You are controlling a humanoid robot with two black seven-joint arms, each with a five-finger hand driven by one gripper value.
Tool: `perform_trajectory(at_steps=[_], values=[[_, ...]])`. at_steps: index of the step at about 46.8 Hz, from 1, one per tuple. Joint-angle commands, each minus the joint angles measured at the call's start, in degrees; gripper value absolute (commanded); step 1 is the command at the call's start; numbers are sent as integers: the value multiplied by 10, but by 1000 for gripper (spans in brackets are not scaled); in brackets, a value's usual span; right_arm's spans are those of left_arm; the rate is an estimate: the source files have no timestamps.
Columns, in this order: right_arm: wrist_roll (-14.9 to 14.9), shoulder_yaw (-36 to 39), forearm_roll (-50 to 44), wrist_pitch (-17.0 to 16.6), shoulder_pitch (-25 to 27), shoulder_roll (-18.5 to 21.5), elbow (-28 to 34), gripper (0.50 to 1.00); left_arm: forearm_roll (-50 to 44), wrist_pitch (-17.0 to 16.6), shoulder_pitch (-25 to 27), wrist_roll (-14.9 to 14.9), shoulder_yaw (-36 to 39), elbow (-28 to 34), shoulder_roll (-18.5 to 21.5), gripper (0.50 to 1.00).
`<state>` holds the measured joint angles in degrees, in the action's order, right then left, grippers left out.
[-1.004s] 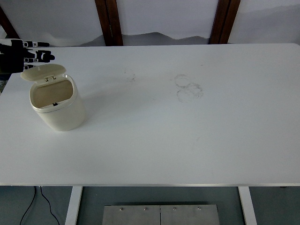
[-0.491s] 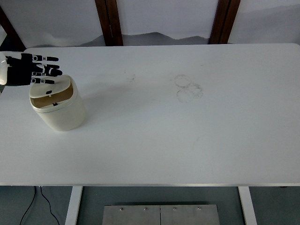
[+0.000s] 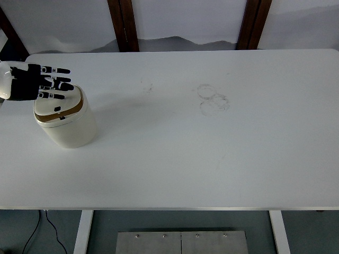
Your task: Close trash bin
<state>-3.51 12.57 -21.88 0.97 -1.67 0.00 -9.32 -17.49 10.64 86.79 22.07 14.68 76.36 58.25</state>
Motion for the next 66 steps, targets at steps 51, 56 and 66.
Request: perform_trajectory(at_steps=[51,56,66], values=[[0,0,0,0,0,0,0,995,0,0,1,0,19,20,20,1000],[0,0,0,0,0,0,0,995,0,0,0,0,20,20,20,1000],[0,0,0,0,0,0,0,995,0,0,-1,0,21,19,20,1000]])
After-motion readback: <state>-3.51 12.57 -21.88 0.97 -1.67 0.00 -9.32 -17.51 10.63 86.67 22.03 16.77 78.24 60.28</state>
